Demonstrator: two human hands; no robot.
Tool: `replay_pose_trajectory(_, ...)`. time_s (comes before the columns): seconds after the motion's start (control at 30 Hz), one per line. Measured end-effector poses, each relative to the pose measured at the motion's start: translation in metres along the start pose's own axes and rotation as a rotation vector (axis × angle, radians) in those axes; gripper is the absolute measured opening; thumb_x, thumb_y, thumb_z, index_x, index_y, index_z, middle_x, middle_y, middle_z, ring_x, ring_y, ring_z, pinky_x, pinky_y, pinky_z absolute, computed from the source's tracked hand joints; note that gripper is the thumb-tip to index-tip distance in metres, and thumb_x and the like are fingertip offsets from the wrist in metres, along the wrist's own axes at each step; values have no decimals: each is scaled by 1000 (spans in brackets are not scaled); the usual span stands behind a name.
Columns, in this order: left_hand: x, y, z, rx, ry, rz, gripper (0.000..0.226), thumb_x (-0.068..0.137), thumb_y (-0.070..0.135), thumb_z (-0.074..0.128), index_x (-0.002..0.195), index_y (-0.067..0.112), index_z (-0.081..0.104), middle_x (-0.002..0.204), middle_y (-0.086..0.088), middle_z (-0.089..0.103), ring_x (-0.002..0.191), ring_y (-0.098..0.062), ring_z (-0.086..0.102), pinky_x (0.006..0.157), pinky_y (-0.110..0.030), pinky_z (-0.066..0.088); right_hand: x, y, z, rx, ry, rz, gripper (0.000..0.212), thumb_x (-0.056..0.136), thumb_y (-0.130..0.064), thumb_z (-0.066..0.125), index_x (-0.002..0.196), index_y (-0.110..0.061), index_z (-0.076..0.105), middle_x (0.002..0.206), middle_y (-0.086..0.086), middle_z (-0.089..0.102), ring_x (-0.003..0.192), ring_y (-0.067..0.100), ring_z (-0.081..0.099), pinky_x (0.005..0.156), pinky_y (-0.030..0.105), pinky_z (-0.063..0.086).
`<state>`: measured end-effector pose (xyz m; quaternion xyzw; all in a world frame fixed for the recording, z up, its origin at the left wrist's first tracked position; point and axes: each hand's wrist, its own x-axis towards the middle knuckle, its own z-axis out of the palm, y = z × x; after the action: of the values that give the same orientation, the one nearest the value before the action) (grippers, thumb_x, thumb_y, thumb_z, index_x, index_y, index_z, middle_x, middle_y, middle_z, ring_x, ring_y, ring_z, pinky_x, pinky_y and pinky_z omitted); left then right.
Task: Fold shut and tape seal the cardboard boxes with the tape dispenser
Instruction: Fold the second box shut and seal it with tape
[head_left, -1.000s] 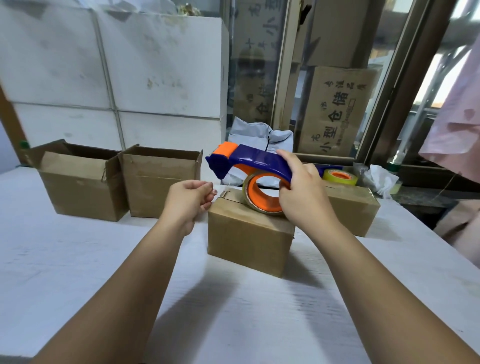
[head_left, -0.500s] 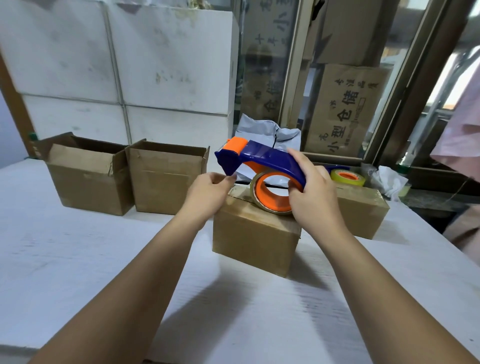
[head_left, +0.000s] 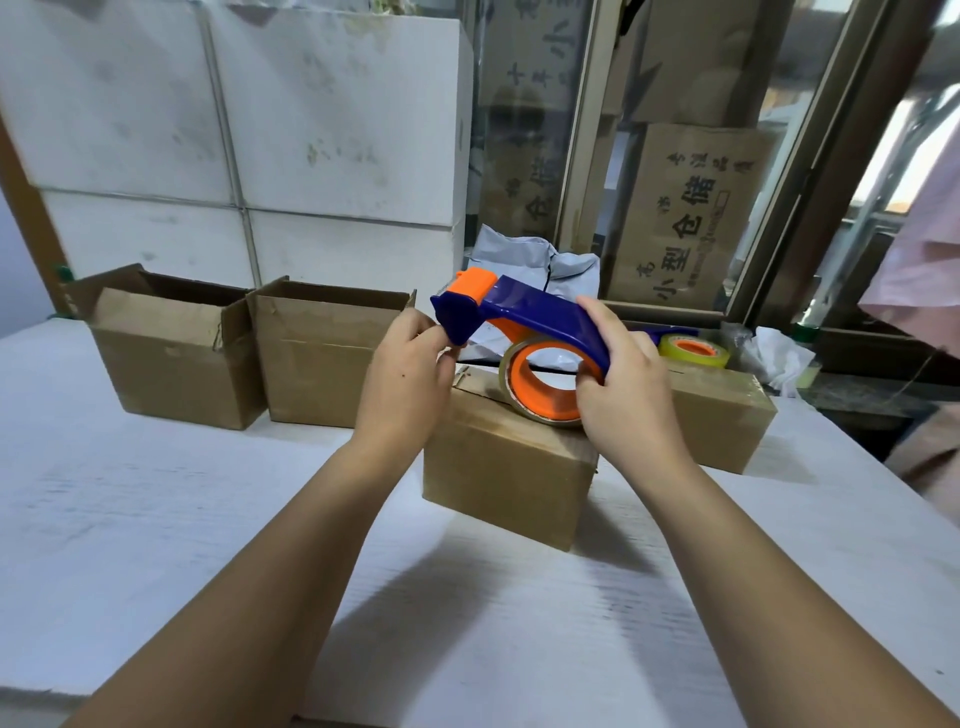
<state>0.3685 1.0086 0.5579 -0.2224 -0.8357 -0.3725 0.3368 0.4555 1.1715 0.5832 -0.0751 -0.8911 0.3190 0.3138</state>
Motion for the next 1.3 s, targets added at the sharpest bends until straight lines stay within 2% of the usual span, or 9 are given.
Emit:
replay_pose_trajectory(0.13, 2, -18, -4, 89, -12, 252, 12, 85, 7, 64, 92, -2, 69, 89, -14, 63, 72, -29, 59, 56, -33, 50, 0, -3, -1, 3, -17, -10, 68, 90, 0, 49, 145, -37, 31, 126, 2, 41, 102, 10, 41, 88, 22, 37)
replay_pose_trajectory(0.4, -9, -46, 1, 230, 11, 444, 23, 90, 17, 51, 85, 1, 67, 79, -12, 63, 52, -29, 56, 36, -33, 47, 6, -10, 0, -39, -71, -8, 69, 90, 0, 48, 145, -36, 31, 123, 2, 40, 101, 12, 40, 86, 22, 34)
replay_pose_trajectory(0.5, -12, -45, 4, 130, 33, 398, 22, 90, 17, 53, 85, 2, 68, 80, -12, 64, 66, -22, 58, 49, -32, 52, 9, -12, 0, -61, -81, -9, 68, 91, 0, 48, 145, -38, 30, 116, -1, 38, 98, 12, 39, 86, 24, 36)
replay_pose_trajectory(0.57, -14, -44, 5, 55, 64, 369, 13, 85, 11, 61, 84, 0, 69, 83, -13, 64, 79, -14, 52, 65, -20, 45, 10, -13, 1, -75, -82, -13, 68, 91, -1, 48, 145, -38, 30, 113, -2, 37, 97, 11, 39, 85, 23, 36)
replay_pose_trajectory(0.63, -14, -44, 6, 33, 84, 347, 8, 80, 5, 65, 82, -2, 68, 85, -15, 64, 85, -14, 49, 73, -20, 41, 10, -14, 1, -86, -80, -16, 68, 91, -1, 48, 145, -38, 30, 113, -2, 37, 96, 11, 39, 84, 23, 36)
replay_pose_trajectory(0.8, -17, -45, 7, 47, 53, 273, 21, 78, -1, 72, 99, -4, 67, 100, -17, 63, 86, -23, 62, 70, -22, 46, 9, -13, 2, -76, -63, -9, 68, 91, 0, 47, 145, -37, 31, 117, 1, 40, 99, 12, 40, 87, 25, 38)
replay_pose_trajectory(0.9, -19, -43, 8, 22, 70, 233, 18, 84, -3, 60, 100, -1, 68, 99, -14, 65, 84, -23, 62, 75, -14, 42, 7, -11, 2, -56, -54, -4, 68, 90, 2, 47, 145, -35, 32, 123, 3, 40, 103, 13, 42, 87, 21, 35)
replay_pose_trajectory(1.07, -13, -25, 0, -30, 57, 38, 17, 92, 7, 56, 102, 9, 70, 100, -4, 67, 81, -18, 63, 69, -30, 50, 4, -8, 3, -3, -20, 5, 68, 89, 3, 45, 145, -35, 33, 127, 3, 41, 108, 13, 43, 89, 20, 35)
replay_pose_trajectory(1.3, -6, -8, -8, -398, 22, -233, 19, 92, 4, 55, 91, 21, 62, 95, 0, 67, 78, -4, 68, 73, -17, 53, 3, -5, 4, 10, 1, 23, 69, 90, 3, 47, 144, -37, 31, 128, 2, 40, 104, 8, 38, 87, 20, 37)
